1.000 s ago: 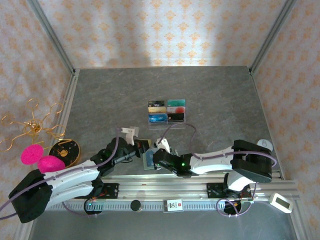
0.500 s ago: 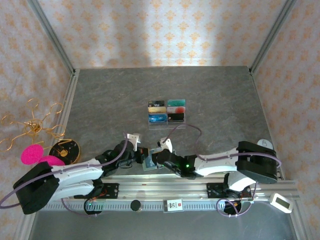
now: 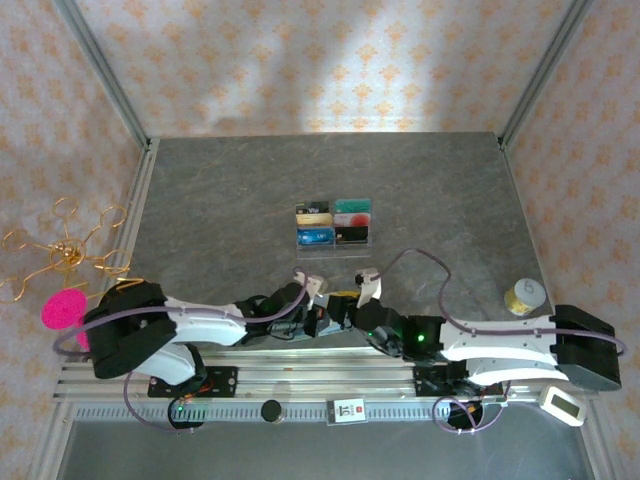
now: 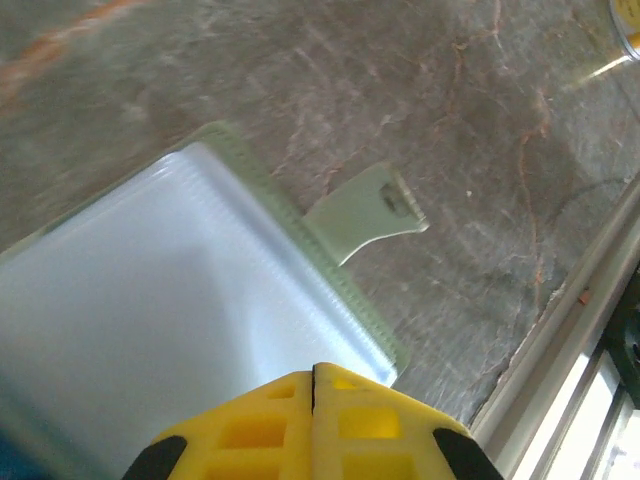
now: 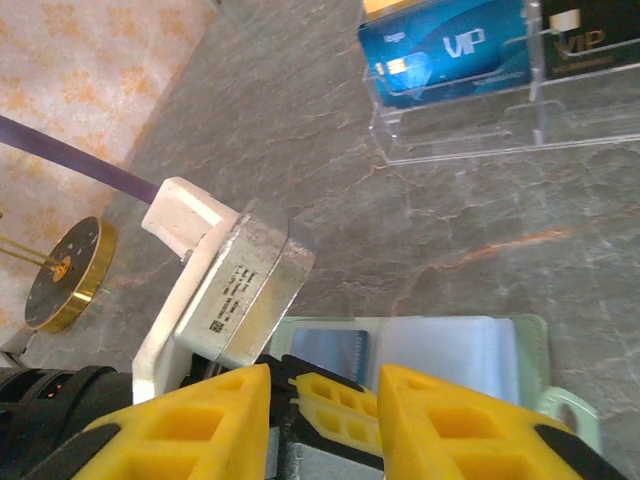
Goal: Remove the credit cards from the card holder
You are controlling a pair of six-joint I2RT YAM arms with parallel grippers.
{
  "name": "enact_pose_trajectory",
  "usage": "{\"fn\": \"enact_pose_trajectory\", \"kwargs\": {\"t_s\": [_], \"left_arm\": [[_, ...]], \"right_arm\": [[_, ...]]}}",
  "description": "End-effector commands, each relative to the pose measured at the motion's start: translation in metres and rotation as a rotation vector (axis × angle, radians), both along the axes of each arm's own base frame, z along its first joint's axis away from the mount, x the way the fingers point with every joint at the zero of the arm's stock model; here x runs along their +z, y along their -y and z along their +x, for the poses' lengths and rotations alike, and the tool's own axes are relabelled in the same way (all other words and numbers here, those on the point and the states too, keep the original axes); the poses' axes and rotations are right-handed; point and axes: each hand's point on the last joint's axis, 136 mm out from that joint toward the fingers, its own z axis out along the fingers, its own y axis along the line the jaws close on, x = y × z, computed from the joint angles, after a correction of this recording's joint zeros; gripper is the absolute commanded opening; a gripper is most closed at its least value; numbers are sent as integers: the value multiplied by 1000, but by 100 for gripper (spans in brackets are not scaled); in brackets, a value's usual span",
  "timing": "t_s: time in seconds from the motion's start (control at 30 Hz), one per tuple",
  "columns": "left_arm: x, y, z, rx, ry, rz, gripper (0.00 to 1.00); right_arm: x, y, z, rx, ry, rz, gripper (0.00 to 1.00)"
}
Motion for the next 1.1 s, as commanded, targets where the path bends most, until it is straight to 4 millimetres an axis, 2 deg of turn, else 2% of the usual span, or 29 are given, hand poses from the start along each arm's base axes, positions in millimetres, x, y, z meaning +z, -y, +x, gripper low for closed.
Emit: {"fn": "enact_pose_trajectory", "kwargs": {"t_s": [0.0,0.07,0.13,0.23,0.37,0.47,0.5,0.6,0.7,0.87,1.07], "left_arm": [[13,15,5,-25,36,-52,1],[23,13,8,-7,53,-69,1],[41,4,11,31,95,-93,2],[55,-27,15,137,145,-116,5],[44,-70,12,240,136,-95,7],[28,-93,8,289,104,-103,1],[23,-98,8,299,95,-109,0],[19,-101,8,295,96,-106,0],[14,-99,11,284,96,-89,0],[2,-93,15,257,76,-26,0],[-10,-96,15,254,60,31,0]], "right_arm": [[-10,19,2,-67,-15,-35,32],[-11,22,2,-68,-20,-43,32],[-10,20,-2,-42,-28,-46,32],[-11,8,-6,36,-56,-44,30],[-15,-18,-12,201,-139,17,24],[-17,-43,-19,314,-186,18,22],[-23,-52,-21,343,-207,-1,21],[-29,-72,-27,414,-249,-1,20],[-41,-82,-25,420,-289,-31,20],[-72,-74,-9,320,-366,-96,19],[-95,-62,3,246,-416,-135,19]]}}
